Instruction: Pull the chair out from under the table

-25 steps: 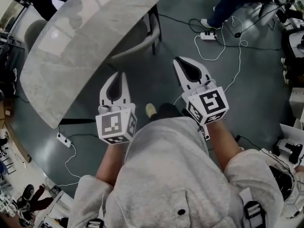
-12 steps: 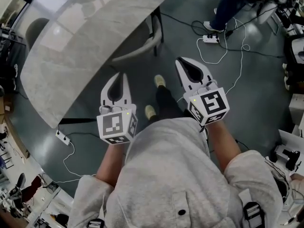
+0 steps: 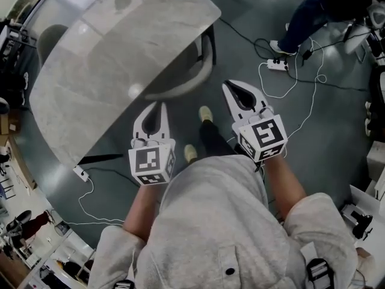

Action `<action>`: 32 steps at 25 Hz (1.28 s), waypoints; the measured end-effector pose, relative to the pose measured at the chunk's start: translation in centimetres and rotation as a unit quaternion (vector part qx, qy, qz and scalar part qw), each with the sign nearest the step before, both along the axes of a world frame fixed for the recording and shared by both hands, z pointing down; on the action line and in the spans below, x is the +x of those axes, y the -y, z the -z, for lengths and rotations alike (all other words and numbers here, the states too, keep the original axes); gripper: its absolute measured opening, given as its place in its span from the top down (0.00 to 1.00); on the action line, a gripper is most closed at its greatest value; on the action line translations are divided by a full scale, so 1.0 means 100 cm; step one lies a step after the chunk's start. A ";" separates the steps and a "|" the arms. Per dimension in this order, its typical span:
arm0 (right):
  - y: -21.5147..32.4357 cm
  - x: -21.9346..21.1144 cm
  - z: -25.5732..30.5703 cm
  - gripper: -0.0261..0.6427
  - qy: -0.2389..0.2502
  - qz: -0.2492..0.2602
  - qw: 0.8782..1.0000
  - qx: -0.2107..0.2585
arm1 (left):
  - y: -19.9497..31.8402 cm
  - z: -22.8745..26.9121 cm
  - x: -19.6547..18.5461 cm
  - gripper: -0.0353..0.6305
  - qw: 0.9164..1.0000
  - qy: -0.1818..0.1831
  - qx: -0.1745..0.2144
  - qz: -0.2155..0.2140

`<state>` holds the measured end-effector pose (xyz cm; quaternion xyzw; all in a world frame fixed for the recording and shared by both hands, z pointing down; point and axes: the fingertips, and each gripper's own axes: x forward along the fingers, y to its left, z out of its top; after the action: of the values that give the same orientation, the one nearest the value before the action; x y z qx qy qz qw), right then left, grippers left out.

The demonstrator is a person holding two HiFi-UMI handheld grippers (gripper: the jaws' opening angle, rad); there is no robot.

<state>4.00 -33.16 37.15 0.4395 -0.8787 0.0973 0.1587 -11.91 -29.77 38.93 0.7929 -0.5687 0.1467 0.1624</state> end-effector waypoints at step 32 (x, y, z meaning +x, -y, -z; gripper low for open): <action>0.023 -0.074 -0.254 0.64 -0.328 0.569 0.736 -0.164 | 0.039 -0.240 0.025 0.50 0.829 0.208 -0.323 -0.406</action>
<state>-3.37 -35.48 62.52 -0.1710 -0.8284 -0.0187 0.5330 -9.46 -33.70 62.91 0.8054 -0.1364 0.5361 0.2130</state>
